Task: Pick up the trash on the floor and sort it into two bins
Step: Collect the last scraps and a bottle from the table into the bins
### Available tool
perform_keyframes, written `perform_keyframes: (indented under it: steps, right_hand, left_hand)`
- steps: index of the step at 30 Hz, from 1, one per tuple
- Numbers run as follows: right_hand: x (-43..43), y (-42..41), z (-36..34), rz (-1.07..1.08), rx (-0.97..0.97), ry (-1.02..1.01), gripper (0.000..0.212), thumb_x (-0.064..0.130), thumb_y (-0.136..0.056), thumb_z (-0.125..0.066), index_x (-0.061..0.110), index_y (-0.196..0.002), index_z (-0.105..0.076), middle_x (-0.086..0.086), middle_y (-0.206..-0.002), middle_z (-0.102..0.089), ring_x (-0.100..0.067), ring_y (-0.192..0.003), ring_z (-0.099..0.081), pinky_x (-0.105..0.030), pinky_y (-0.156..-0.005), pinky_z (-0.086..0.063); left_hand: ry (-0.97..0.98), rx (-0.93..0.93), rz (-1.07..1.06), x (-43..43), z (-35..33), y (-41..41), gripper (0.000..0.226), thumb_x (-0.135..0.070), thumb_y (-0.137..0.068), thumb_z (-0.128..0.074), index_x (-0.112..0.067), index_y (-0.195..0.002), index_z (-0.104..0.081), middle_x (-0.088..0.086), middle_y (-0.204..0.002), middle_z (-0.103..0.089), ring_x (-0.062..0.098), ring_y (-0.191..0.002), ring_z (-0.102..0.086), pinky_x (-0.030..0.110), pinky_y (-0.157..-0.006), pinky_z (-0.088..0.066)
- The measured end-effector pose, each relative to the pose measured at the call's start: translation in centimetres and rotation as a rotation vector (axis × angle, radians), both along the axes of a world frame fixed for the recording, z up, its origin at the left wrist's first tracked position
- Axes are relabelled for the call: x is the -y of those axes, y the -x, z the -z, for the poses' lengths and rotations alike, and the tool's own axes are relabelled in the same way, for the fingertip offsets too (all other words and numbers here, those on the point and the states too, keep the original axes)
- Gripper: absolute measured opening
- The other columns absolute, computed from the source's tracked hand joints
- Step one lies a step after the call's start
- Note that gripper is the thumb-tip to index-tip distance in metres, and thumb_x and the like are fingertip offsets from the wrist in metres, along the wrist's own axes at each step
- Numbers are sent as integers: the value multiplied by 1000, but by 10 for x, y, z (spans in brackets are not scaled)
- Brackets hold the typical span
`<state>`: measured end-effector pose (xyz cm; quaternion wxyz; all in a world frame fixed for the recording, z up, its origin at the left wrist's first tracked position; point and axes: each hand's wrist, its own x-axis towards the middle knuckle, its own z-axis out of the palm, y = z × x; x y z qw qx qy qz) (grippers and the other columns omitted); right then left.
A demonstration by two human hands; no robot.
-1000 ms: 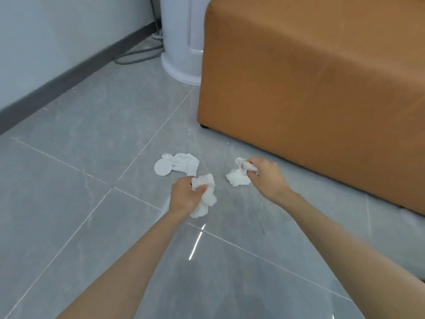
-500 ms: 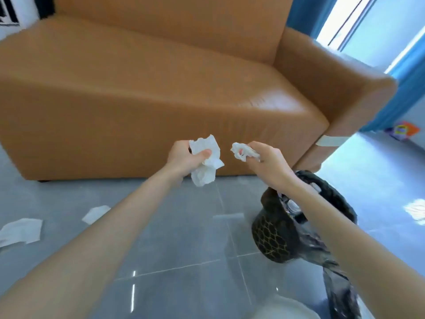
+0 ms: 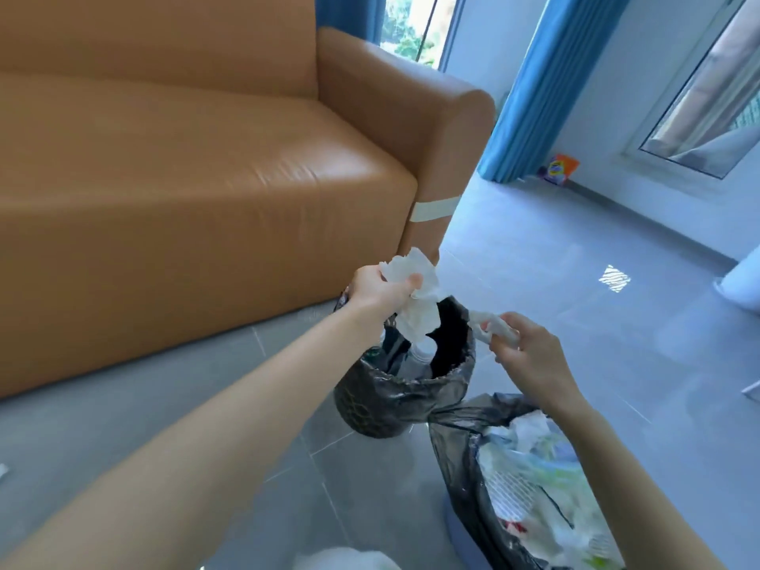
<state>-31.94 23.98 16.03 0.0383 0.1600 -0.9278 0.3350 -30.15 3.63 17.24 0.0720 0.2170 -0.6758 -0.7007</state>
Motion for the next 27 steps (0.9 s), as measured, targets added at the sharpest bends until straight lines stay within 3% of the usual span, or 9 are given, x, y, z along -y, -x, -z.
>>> perform_keyframes:
  steps: [3,7,10,14,17,19,22,24,27]
  right_hand:
    - [-41,-5,15,60,45,-11,9,11,-89,-55,13,-84,-61,-6,-68,-56,-19,-58,-53,-20,-50,-37]
    - [-83,-9,39,108,108,-101,7,17,-89,-57,20,-86,-62,-1,-80,-61,-15,-68,-53,-28,-57,-38]
    - [-105,-17,57,113,182,-163,10,16,-87,-57,24,-91,-62,1,-87,-64,-18,-74,-58,-27,-59,-40]
    - [-124,-30,76,108,225,-233,25,13,-82,-60,28,-102,-64,5,-107,-63,-16,-97,-58,-29,-72,-44]
    - [-135,-38,80,99,249,-320,33,12,-80,-59,33,-105,-62,13,-111,-59,-13,-103,-55,-30,-74,-45]
    - [-142,-41,77,76,267,-406,44,9,-76,-57,36,-110,-59,18,-106,-53,-13,-109,-51,-31,-78,-46]
    - [-147,-44,68,63,271,-521,55,14,-72,-57,36,-121,-48,11,-113,-55,-14,-119,-44,-30,-88,-37]
    - [-148,-45,62,72,265,-506,56,19,-71,-58,34,-123,-42,9,-109,-53,-16,-116,-44,-29,-82,-36]
    - [-144,-48,61,89,201,-381,40,26,-77,-59,32,-115,-48,17,-111,-55,-11,-106,-50,-29,-76,-42]
  left_hand:
    - [38,70,124,-41,15,10,20,-23,-86,-66,-12,-74,-55,5,-77,-56,19,-71,-52,30,-69,-43]
    - [66,131,225,-80,43,13,32,-19,-88,-64,-13,-61,-48,0,-59,-44,14,-57,-43,23,-55,-35]
    - [98,134,300,-105,65,12,22,-20,-87,-64,-8,-72,-54,3,-66,-50,17,-64,-49,29,-65,-41]
    - [128,116,376,-133,92,9,13,-20,-86,-64,-7,-86,-60,6,-76,-58,16,-69,-53,27,-65,-44]
    - [146,147,411,-149,111,4,32,-26,-81,-68,-8,-107,-63,10,-104,-64,15,-81,-58,26,-67,-49]
    - [189,155,460,-158,121,2,36,-27,-80,-67,-8,-111,-62,12,-113,-63,18,-87,-59,30,-70,-51]
    - [353,159,597,-170,133,-4,39,-27,-84,-64,-14,-120,-53,-1,-113,-57,17,-99,-56,29,-77,-48]
    - [500,148,696,-177,144,-9,45,-28,-87,-61,-15,-126,-45,-1,-121,-53,16,-105,-52,27,-80,-44]
    - [664,90,729,-183,154,-14,52,-31,-86,-63,-17,-131,-40,3,-129,-50,20,-115,-48,33,-93,-44]
